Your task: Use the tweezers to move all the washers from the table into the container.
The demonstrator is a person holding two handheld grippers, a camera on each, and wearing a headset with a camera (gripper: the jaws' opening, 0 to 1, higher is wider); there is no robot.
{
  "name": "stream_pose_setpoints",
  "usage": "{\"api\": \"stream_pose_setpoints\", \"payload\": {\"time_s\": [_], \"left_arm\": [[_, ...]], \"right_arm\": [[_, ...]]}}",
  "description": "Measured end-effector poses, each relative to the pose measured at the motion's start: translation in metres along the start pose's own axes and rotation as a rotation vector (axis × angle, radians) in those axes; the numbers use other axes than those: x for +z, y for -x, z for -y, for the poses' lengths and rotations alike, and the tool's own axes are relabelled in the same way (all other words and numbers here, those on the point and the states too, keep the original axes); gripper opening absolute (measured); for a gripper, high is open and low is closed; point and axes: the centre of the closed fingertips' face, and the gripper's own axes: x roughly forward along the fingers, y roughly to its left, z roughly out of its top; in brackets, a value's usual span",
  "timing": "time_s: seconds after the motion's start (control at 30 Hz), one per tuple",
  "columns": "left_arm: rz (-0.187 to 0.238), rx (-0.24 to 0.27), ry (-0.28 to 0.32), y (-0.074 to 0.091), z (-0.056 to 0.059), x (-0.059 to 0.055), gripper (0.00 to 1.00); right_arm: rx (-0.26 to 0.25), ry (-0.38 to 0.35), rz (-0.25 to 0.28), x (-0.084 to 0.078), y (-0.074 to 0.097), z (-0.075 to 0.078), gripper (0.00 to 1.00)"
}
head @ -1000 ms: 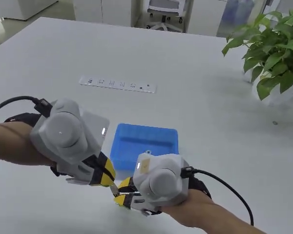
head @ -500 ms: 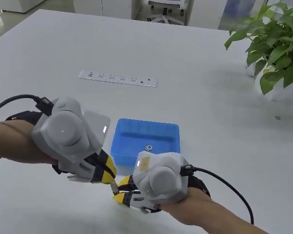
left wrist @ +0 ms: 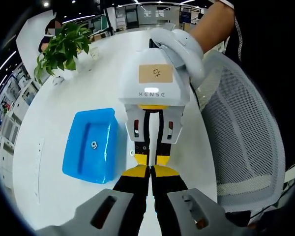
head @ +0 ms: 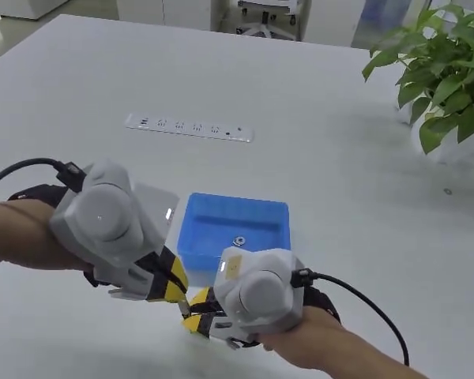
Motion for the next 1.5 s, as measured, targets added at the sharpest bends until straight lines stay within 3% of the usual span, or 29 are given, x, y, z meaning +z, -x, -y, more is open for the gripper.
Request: {"api": "stream_pose_setpoints", "payload": {"time_s": [0.3, 0.93, 1.5], "left_arm": [[-0.006, -0.001, -0.009, 0.000, -0.003, -0.001, 0.06], [-0.003, 0.014, -0.038, 0.016, -0.004, 0.015, 0.06], [0.004, 0.022, -0.089, 0.030, -0.007, 0.045, 0.06]], "right_arm": [[-0.002, -0.002, -0.001, 0.001, 0.001, 0.000, 0.09], [-0.036, 0.016, 0.016, 0.016, 0.016, 0.004, 0.09], [-0.088, 0.040, 0.018, 0.025, 0.044, 0.017, 0.09]]}}
